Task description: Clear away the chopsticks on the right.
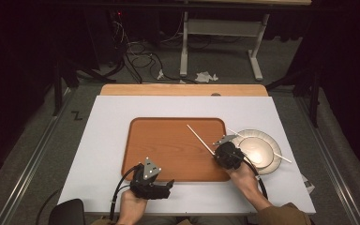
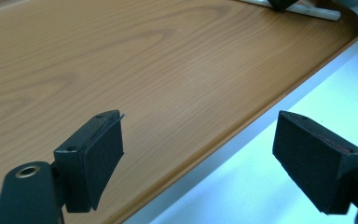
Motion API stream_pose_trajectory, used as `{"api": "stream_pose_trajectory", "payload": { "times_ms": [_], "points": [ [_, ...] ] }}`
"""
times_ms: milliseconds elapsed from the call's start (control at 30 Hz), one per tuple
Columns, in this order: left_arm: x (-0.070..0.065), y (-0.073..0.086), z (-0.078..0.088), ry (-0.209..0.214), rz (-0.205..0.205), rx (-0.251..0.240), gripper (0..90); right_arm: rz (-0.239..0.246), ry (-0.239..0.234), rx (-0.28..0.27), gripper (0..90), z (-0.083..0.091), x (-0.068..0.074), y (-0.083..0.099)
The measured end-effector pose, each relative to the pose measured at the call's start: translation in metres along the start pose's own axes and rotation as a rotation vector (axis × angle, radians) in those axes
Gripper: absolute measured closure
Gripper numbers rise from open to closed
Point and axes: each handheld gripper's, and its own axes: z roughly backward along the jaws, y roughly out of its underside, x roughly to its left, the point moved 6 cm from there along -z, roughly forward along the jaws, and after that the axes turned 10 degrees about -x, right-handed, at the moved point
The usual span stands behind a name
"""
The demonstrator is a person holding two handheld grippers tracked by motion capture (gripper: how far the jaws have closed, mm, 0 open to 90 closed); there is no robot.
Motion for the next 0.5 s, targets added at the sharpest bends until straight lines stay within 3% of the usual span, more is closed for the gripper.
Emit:
{"api": "stream_pose_trajectory", "payload": {
  "times_ms": [267, 300, 433, 500],
  "points": [
    [0.0, -0.002, -0.001, 0.011, -0.006, -0.004, 16.4, -0.018, 0.017, -0.003, 82.4, 0.003, -0.002, 0.004],
    [-0.001, -0.002, -0.002, 0.014, -0.007, -0.004, 16.4, -0.005, 0.024, -0.01, 78.3, 0.003, -0.003, 0.005],
    [-0.002, -0.004, -0.004, 0.023, -0.015, 0.0, 16.4, 0.003, 0.034, -0.015, 74.9, 0.009, -0.002, 0.005],
    [-0.002, -0.004, -0.005, 0.029, -0.011, 0.005, 16.4, 0.01, 0.026, -0.044, 73.4, 0.016, -0.001, 0.002]
  ]
}}
